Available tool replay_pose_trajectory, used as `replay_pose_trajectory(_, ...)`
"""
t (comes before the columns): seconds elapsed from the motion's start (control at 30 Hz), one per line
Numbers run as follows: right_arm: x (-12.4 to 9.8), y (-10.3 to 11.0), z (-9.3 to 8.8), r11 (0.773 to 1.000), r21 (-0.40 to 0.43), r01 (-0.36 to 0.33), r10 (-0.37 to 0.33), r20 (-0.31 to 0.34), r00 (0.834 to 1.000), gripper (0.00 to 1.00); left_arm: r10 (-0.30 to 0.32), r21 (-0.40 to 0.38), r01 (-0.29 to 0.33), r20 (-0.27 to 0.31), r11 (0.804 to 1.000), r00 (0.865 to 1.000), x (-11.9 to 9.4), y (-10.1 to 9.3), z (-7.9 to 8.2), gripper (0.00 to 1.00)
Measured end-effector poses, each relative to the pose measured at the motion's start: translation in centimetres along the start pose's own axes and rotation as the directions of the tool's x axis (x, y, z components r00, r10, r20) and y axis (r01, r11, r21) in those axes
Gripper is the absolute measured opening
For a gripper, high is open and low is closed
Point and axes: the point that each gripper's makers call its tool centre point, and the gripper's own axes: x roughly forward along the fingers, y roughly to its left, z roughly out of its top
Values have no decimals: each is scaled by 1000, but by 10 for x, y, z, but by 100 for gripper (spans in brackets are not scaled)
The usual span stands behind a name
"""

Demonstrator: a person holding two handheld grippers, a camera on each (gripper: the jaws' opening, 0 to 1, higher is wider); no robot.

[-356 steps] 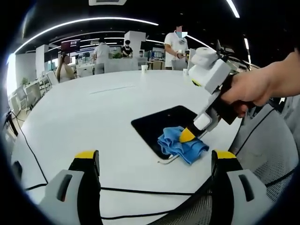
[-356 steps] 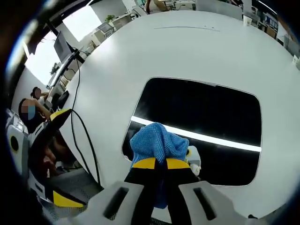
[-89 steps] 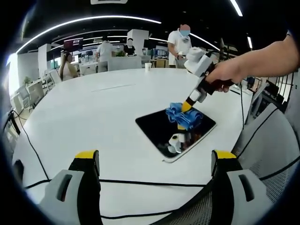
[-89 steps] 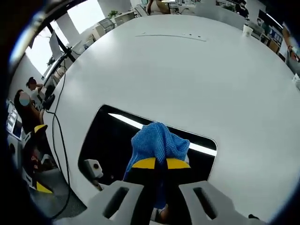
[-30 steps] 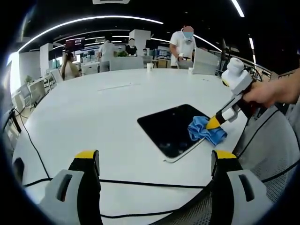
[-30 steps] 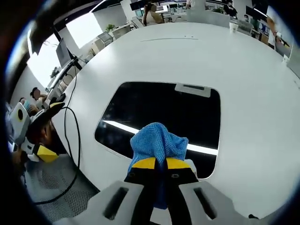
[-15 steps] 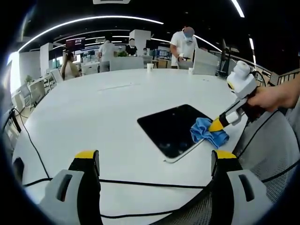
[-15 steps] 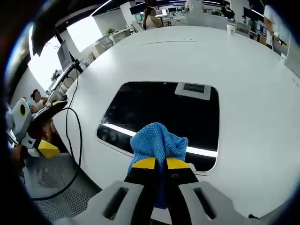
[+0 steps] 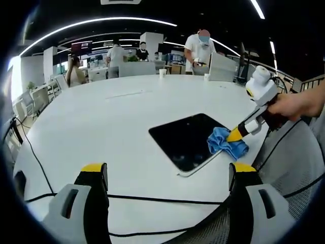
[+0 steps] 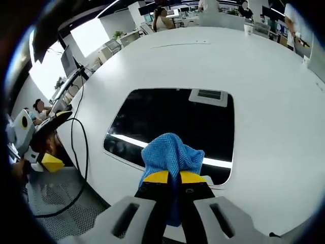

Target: Wipe the mirror surface with the cleaning cloth until all visible marks leave the cleaned area.

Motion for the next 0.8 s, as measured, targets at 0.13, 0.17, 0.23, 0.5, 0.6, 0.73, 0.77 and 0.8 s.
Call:
replay_pose_trajectory(0.13, -2, -8, -1, 1000, 11, 7, -7, 4, 1000, 0, -1, 0, 1, -2, 1000, 1000, 0, 0, 0, 99)
replay_pose_trajectory(0.17, -2, -10, -1, 1000, 13, 8, -8, 5, 1000, 0, -2, 1, 2, -2, 1000, 1000, 0, 0, 0, 99)
replay_pose_trajectory(0.23, -4, -12, -2, 1000, 18, 10, -10, 7, 1000, 0, -3, 1, 3, -4, 1000, 1000, 0, -1, -1, 99)
replay_pose_trajectory(0.5, -8, -23, -2, 999, 43, 23, -23, 16, 1000, 0, -3, 1, 3, -7, 1000, 1000, 0, -1, -1, 99)
replay_pose_trajectory(0.6, -9, -27, -3, 998, 55, 23, -24, 20, 1000, 0, -3, 1, 3, -8, 1000, 1000, 1, 0, -1, 99)
replay_pose_trajectory(0.73, -11, -33, -4, 998, 61, 32, -33, 20, 999, 0, -6, 3, 6, -10, 1000, 1000, 1, -1, -2, 99)
replay_pose_trajectory(0.77, -11, -34, -4, 997, 65, 32, -34, 20, 999, 0, -6, 2, 6, -10, 1000, 1000, 1, -1, -2, 99)
replay_pose_trajectory(0.8, -12, -36, -5, 997, 70, 32, -33, 20, 999, 0, -5, 2, 5, -9, 1000, 1000, 1, -1, -1, 99)
